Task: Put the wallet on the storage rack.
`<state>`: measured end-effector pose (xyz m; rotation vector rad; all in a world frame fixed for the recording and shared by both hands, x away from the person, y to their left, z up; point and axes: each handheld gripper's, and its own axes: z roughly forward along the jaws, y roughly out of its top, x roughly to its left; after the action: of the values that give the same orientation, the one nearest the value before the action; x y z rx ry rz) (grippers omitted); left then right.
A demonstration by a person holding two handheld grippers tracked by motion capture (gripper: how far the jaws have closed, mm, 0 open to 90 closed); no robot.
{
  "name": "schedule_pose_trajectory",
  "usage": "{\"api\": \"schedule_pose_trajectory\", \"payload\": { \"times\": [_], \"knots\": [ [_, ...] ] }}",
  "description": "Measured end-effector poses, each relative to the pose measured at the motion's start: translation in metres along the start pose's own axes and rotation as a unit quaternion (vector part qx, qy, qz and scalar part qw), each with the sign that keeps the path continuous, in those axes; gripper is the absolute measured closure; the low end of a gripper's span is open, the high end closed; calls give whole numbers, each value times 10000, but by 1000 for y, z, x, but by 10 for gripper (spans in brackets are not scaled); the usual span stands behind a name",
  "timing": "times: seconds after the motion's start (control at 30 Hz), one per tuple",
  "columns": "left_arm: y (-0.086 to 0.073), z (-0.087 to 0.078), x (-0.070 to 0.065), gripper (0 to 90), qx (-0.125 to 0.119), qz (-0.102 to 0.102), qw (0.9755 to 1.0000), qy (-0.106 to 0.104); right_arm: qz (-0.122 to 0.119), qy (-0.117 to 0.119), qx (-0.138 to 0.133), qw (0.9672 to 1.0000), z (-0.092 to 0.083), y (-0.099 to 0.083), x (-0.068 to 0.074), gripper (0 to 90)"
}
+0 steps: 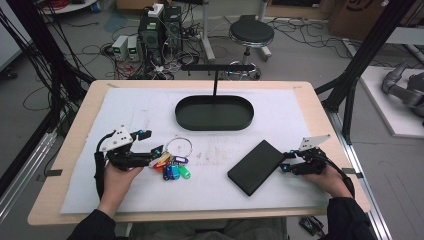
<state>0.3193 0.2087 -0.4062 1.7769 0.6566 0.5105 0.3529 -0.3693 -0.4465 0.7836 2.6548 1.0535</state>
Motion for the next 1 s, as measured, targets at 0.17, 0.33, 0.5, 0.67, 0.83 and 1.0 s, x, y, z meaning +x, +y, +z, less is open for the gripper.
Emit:
{"api": "schedule_pose_trajectory", "payload": {
  "times": [0.17, 0.33, 0.5, 0.67, 0.83, 1.0],
  "knots": [
    [1, 3, -3, 291, 12, 30, 10000, -50, -46, -137, -22, 9999, -4, -1, 0, 603],
    [3, 8, -10, 291, 37, 83, 9999, -143, -32, -194, -17, 9998, -6, -1, -1, 645],
    [4, 15, -19, 291, 76, 168, 9994, -291, 79, -153, -43, 9998, -11, 0, -2, 800],
    [5, 19, -24, 291, 109, 218, 9990, -381, 173, -87, -59, 9998, -12, 1, -2, 826],
    [5, 22, -27, 291, 144, 271, 9986, -438, -186, -382, -438, 9981, -17, 3, 3, 690],
    [5, 22, -27, 291, 143, 244, 9986, -446, -774, -346, -625, 9944, -17, 3, 12, 551]
  ]
}}
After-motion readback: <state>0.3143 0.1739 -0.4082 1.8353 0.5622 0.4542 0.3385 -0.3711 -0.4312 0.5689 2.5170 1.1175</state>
